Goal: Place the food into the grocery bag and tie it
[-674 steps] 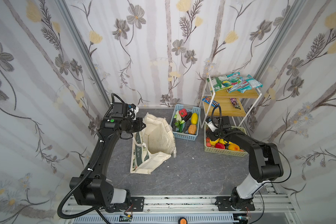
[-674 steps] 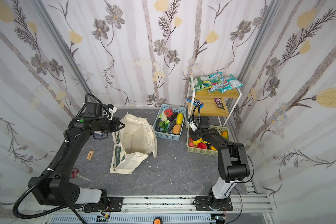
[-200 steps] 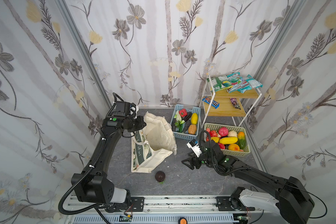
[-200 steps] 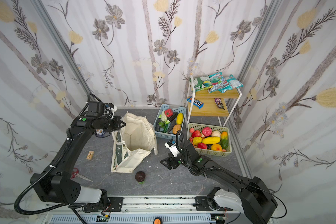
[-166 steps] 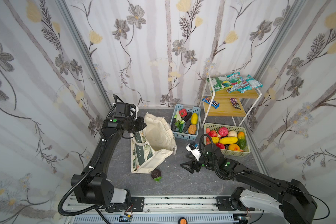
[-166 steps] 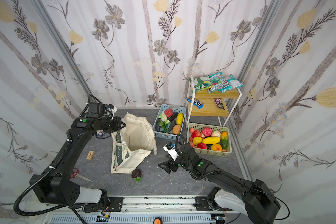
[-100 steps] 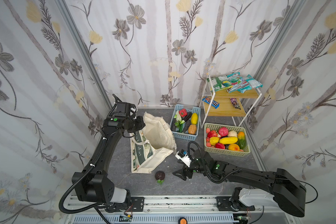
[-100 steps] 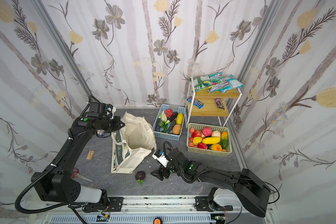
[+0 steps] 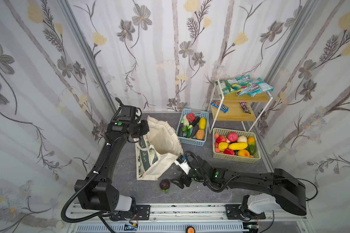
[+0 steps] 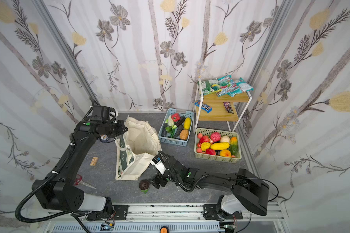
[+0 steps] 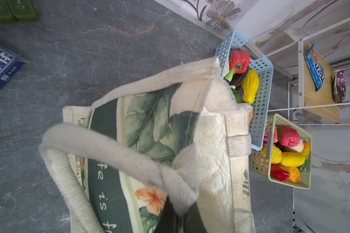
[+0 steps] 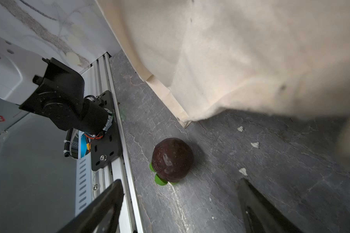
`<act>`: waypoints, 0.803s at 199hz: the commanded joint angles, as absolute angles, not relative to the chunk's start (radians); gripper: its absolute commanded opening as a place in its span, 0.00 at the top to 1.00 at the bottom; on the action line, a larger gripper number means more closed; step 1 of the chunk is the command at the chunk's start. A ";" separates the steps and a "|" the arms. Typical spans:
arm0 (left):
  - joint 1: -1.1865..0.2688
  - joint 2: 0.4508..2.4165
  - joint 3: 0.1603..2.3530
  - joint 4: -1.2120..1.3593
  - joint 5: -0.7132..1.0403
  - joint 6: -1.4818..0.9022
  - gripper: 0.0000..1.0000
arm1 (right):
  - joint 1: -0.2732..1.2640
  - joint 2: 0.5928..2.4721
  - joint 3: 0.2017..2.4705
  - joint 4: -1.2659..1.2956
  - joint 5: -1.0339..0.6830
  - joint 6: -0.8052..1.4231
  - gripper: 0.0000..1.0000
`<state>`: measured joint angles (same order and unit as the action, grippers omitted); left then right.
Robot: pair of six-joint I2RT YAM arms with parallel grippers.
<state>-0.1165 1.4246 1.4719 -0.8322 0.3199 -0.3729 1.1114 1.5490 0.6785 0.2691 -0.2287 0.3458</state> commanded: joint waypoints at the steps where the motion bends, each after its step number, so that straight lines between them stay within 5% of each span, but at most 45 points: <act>1: -0.117 1.425 1.486 -0.850 0.295 -0.387 1.00 | 1.114 1.529 0.682 0.316 -0.225 0.528 0.12; 87: -0.117 1.342 1.373 -0.746 0.258 -0.439 1.00 | 1.141 1.528 0.662 0.267 -0.170 0.937 0.12; 160: -0.117 1.305 1.333 -0.741 0.245 -0.445 1.00 | 1.264 1.709 0.710 0.332 -0.008 1.006 0.11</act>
